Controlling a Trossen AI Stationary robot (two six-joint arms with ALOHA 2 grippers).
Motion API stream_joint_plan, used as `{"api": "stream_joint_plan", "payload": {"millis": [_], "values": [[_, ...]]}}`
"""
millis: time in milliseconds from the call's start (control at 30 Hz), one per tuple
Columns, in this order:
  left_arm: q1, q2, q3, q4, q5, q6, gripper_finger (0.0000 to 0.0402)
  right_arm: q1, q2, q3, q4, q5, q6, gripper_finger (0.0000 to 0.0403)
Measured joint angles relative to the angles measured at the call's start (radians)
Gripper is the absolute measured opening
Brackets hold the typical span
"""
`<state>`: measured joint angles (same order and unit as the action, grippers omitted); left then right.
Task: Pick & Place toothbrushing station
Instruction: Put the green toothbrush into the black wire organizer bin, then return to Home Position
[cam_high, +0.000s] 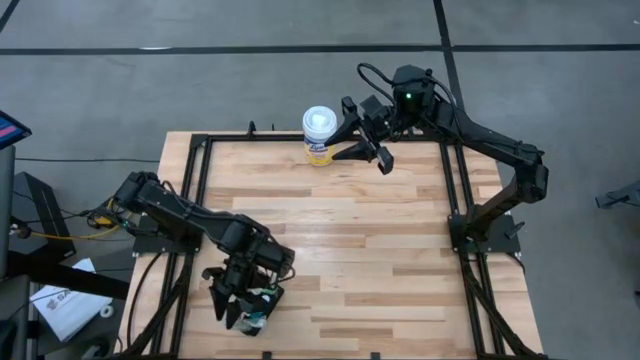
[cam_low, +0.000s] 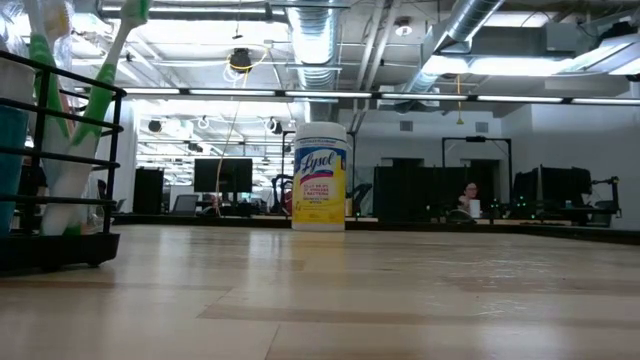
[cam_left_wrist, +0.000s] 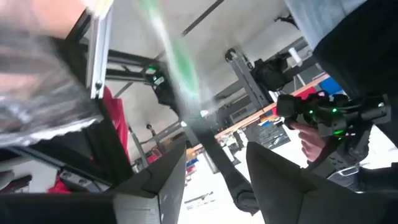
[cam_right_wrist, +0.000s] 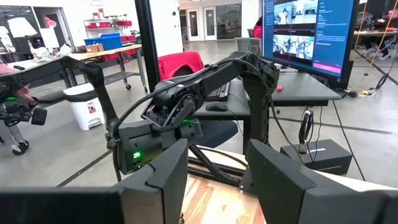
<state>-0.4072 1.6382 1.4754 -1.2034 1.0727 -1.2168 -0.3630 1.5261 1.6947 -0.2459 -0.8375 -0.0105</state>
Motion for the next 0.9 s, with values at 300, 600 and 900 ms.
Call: {"api": "stream_joint_plan", "payload": {"millis": [300,600,900], "values": [[0.045,0.0,0.0,0.024,-0.052,-0.019,0.0134,-0.007,0.0,0.0,0.0,0.0,0.0,0.0159],[0.09,-0.037,0.001,0.068,-0.041,-0.056,0.0127,-0.006,0.0,0.0,0.016,0.0,0.002,0.0159],[0.148,-0.203,0.0,0.192,-0.117,-0.093,0.0124,-0.027,0.0,0.0,0.185,-0.003,0.033,0.0159]]}}
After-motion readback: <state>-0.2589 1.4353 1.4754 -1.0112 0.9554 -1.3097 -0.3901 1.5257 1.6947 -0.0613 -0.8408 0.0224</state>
